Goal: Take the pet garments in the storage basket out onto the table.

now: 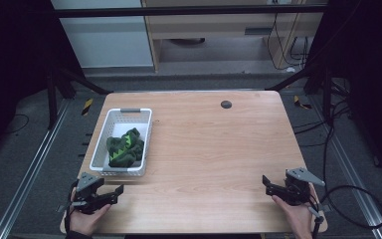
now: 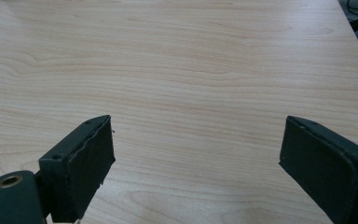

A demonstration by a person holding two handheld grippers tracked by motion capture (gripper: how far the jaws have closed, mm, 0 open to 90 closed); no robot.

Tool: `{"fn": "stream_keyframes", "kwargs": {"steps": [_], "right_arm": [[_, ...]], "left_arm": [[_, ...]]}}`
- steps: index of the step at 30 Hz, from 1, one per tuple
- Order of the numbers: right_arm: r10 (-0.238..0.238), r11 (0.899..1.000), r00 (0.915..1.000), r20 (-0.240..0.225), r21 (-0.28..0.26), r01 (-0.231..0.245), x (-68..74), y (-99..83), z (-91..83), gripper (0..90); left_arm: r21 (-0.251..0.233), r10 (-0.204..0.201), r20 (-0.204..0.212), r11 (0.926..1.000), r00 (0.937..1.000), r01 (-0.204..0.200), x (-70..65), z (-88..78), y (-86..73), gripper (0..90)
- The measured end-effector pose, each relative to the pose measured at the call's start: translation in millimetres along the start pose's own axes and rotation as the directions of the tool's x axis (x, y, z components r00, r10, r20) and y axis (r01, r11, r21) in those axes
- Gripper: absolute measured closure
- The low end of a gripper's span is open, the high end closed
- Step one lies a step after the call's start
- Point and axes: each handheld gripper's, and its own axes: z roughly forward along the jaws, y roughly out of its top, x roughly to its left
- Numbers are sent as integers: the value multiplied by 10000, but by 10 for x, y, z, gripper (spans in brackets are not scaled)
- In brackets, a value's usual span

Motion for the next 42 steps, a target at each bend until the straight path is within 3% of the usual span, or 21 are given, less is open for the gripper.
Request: {"fn": "stream_keyframes", "kwargs": {"steps": [9,15,28,42], "right_arm": [[-163,9999,9999,-2,-11,163,16,-5,-50,98],[-441,9990,9990,12,-66,441,44,1,-37,97],[-399,9991,9992,-12,-149,399,53,10,-58,95],[-613,9981,9981,-41,-8,613,77,5,-25,93]], "left_arm": [[-806,-277,130,9963,9995,286,16,-197,104,182],[-969,-246,57,9950,9997,251,23,-267,167,183],[-1351,-46,-61,9908,10000,37,18,-375,348,187],[-1579,44,-221,9874,9997,-78,123,-434,546,183]]}}
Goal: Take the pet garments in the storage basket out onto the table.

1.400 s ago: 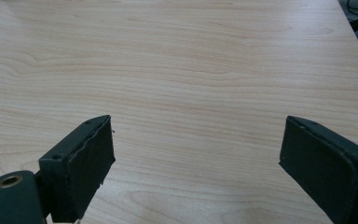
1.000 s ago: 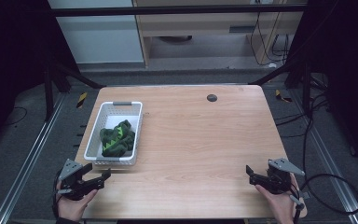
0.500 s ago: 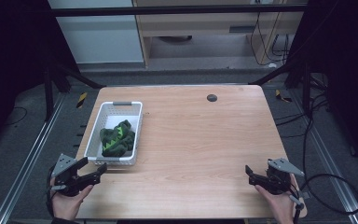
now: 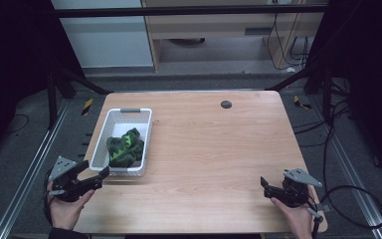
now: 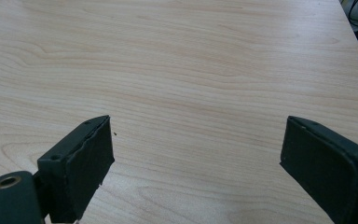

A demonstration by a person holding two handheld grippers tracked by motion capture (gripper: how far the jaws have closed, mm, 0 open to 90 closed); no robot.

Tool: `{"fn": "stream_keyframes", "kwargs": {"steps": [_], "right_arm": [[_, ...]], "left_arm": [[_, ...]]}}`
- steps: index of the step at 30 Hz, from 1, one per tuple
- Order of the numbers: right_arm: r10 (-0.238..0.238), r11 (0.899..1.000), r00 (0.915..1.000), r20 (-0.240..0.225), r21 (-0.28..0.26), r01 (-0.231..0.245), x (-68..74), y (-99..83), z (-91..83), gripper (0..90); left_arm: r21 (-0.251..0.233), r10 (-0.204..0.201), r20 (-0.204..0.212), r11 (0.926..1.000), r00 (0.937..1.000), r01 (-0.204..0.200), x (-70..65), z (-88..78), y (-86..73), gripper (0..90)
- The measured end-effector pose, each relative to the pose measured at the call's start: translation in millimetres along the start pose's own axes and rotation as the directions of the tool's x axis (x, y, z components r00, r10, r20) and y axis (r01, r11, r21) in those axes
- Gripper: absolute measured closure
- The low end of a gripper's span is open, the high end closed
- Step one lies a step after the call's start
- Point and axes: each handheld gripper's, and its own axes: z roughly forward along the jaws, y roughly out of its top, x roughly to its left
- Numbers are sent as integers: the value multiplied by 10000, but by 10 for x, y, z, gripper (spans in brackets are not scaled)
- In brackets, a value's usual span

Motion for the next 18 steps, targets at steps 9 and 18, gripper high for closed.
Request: {"fn": "stream_keyframes", "kwargs": {"steps": [9,18], "right_arm": [[-72,10000,9999,74,-58,73,0,1,-9,92],[-80,9999,10000,52,-61,80,-5,-5,-5,90]], "left_arm": [[-95,-163,131,9998,9998,165,53,66,119,180],[84,-132,147,9999,9998,131,65,216,228,179]]}}
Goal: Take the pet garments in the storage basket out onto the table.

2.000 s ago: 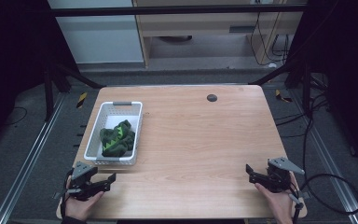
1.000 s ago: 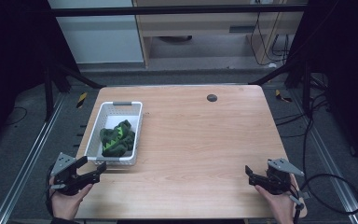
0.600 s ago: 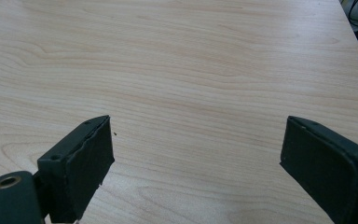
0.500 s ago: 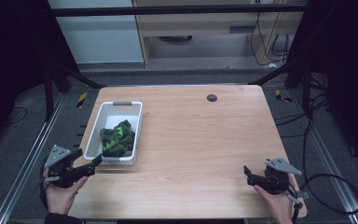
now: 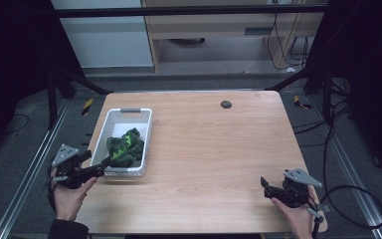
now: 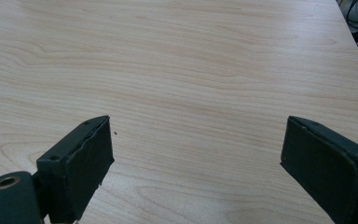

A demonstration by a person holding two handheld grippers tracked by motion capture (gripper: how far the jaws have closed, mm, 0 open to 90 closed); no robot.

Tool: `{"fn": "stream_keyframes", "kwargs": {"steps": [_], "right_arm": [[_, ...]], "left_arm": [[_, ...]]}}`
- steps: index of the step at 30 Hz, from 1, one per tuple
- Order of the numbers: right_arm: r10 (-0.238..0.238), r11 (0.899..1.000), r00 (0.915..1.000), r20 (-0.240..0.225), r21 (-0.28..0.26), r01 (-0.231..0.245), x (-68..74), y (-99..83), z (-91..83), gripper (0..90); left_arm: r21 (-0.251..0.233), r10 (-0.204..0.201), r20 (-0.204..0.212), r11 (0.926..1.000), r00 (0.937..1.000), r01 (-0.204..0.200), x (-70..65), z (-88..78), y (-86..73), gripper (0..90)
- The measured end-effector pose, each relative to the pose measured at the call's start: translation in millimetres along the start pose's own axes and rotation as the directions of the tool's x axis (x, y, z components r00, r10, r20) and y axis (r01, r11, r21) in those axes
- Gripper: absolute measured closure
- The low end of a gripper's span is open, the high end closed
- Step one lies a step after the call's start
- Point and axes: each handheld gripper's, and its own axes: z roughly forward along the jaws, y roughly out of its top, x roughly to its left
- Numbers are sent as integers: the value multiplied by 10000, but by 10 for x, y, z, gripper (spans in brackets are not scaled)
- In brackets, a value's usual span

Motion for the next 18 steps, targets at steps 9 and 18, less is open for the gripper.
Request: {"fn": "stream_keyframes", "kwargs": {"steps": [9,18], "right_arm": [[-1,10000,10000,10,42,1,1,1,2,88],[65,9999,10000,-42,97,-64,6,3,4,86]], "left_arm": [[267,79,-3,9996,10000,-79,17,74,92,176],[640,302,-47,9975,9995,-298,19,176,167,173]]}}
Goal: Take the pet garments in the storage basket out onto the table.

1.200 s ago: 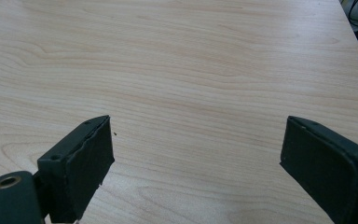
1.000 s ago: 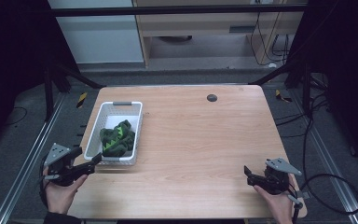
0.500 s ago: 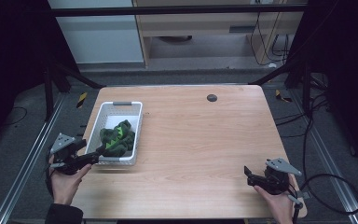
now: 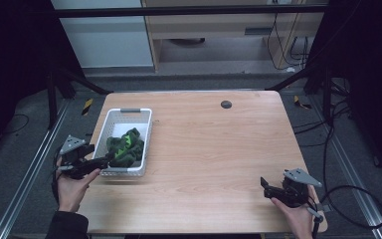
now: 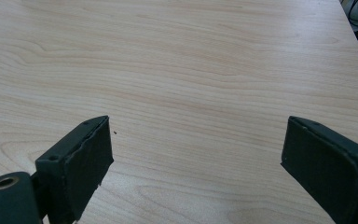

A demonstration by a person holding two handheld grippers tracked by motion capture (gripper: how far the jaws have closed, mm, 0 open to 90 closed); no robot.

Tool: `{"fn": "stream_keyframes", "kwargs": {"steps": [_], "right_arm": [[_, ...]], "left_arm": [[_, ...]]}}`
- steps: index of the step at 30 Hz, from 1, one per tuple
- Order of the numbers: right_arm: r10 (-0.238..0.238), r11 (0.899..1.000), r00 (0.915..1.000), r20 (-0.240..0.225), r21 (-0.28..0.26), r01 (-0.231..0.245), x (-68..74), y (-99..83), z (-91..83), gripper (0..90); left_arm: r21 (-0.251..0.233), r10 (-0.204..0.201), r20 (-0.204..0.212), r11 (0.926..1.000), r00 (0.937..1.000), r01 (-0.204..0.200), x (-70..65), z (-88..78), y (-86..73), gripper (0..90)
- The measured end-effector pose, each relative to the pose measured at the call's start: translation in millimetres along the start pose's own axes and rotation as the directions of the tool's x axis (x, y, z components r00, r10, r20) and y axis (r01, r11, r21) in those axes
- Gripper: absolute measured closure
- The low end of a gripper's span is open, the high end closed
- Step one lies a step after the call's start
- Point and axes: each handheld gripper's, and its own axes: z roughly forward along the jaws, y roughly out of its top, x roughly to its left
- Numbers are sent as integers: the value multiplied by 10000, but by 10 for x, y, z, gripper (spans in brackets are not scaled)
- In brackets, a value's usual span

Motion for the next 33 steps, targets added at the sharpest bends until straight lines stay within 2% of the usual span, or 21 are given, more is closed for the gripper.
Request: {"fn": "stream_keyframes", "kwargs": {"steps": [9,17,23,33], "right_arm": [[30,10000,10000,-29,67,-30,-2,-5,8,84],[-17,10000,10000,-17,70,18,-9,-5,17,83],[-16,9999,10000,-59,120,17,-10,-8,25,82],[4,9998,9999,-111,200,-2,-12,-12,39,78]], "left_arm": [[465,118,-32,9989,9999,-116,10,143,23,170],[1023,249,-20,9945,9997,-246,20,281,40,165],[1336,439,1,9901,9990,-435,8,356,92,161],[1974,712,78,9777,9974,-713,-20,513,144,152]]}}
